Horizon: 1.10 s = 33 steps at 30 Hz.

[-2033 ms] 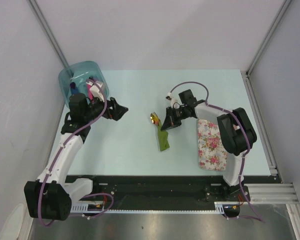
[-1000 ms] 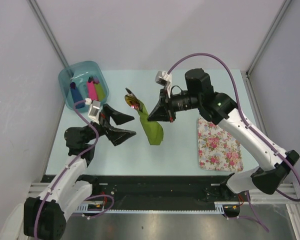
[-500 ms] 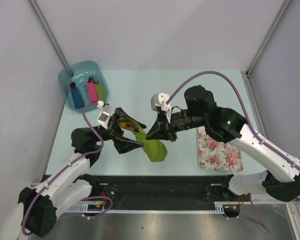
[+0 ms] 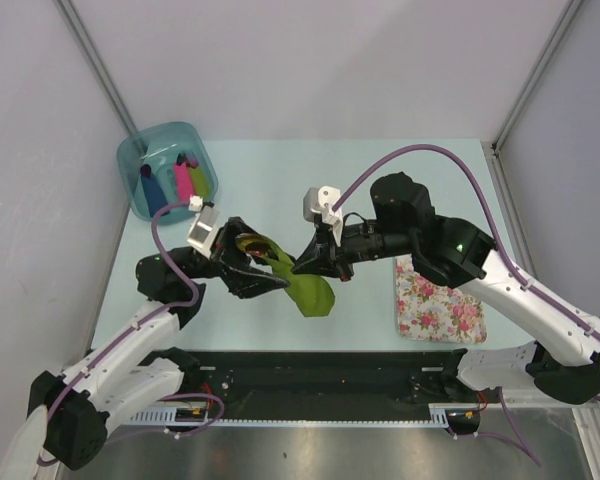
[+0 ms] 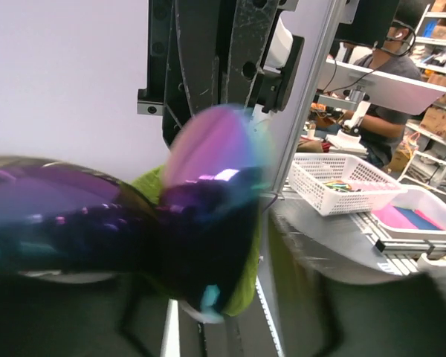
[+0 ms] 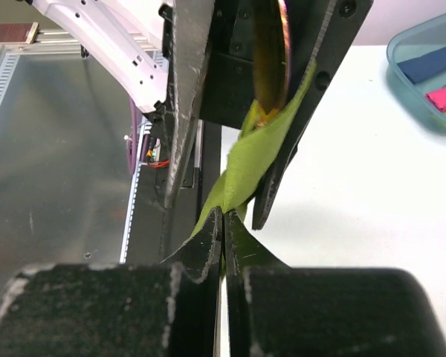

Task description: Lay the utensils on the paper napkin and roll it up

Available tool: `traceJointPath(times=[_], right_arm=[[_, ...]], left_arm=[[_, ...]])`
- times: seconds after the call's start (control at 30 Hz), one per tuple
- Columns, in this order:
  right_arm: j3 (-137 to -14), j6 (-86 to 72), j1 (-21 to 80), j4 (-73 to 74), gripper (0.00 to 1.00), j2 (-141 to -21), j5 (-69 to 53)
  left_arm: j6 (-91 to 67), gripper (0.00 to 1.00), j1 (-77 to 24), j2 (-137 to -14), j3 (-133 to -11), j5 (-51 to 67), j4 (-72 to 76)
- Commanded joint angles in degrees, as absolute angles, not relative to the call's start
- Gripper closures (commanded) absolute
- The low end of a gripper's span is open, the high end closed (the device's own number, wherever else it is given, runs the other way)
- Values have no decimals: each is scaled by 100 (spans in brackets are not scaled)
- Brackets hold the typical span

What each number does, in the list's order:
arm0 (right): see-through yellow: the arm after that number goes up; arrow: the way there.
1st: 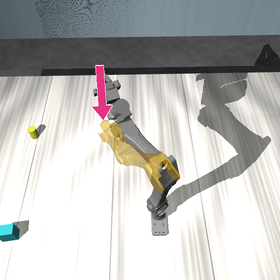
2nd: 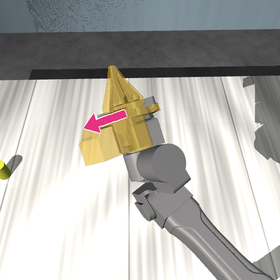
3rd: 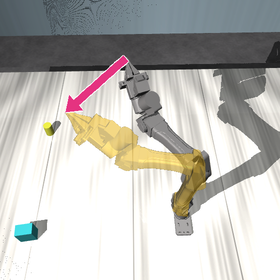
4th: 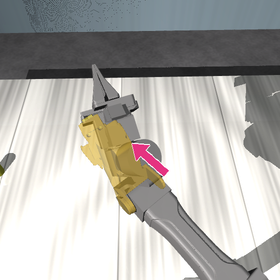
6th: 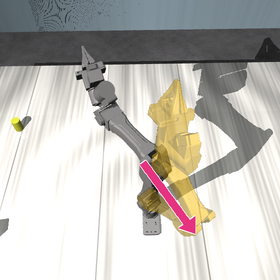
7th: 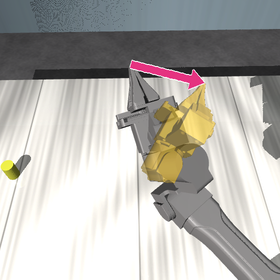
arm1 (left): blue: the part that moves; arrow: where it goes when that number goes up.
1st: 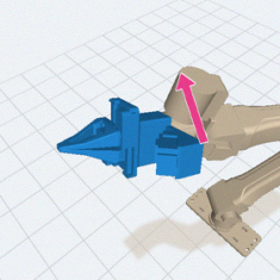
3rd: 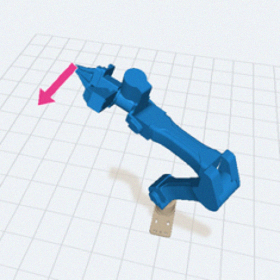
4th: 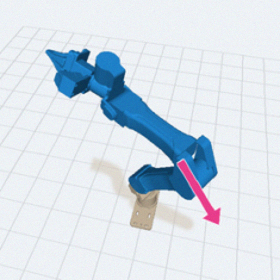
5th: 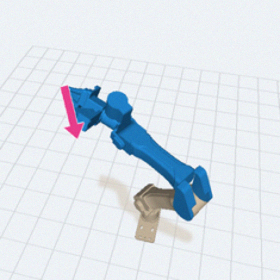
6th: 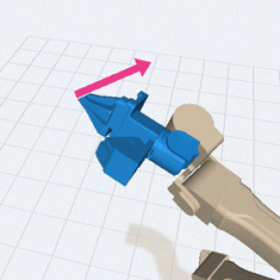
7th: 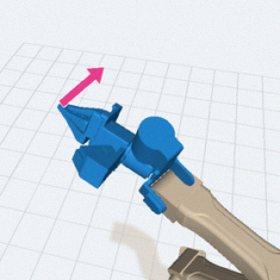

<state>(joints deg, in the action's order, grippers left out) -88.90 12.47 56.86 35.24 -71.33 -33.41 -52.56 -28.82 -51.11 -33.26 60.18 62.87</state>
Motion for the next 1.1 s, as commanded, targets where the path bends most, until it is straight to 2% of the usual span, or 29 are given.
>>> traceJointPath(times=[0.0,0.13,0.23,0.33,0.43,0.57,0.8,0.9,1.0,1.03,1.07], right_arm=[[-8912,1116,5678,2866,100,-6917,-3173],[-8842,1081,5678,2734,100,-6838,-3155],[-8807,993,5669,2698,100,-6803,-3129],[-8693,914,5669,2567,100,-6707,-3041],[-8596,862,5669,2409,100,-6627,-2936],[-8517,756,5669,2198,100,-6557,-2813],[-8473,624,5669,2057,100,-6521,-2777],[-8446,589,5678,2013,100,-6539,-2786],[-8429,571,5678,1986,100,-6530,-2760],[-8429,571,5669,1978,100,-6530,-2734],[-8403,563,5669,1978,100,-6522,-2725]], left_arm=[[-5309,50,-2971,-5142,-3490,6003,6504],[-5291,53,-2971,-5159,-3454,5924,6407],[-5265,61,-2962,-5168,-3463,5880,6363],[-5317,65,-2962,-5185,-3480,5880,6381],[-5387,64,-2953,-5194,-3472,5819,6381],[-5493,56,-2909,-5194,-3428,5617,6302],[-5607,57,-2892,-5273,-3489,5502,6337],[-5642,62,-2883,-5300,-3551,5502,6346],[-5686,75,-2865,-5300,-3568,5520,6390],[-5687,85,-2857,-5300,-3560,5546,6442],[-5687,90,-2848,-5300,-3551,5563,6451]])
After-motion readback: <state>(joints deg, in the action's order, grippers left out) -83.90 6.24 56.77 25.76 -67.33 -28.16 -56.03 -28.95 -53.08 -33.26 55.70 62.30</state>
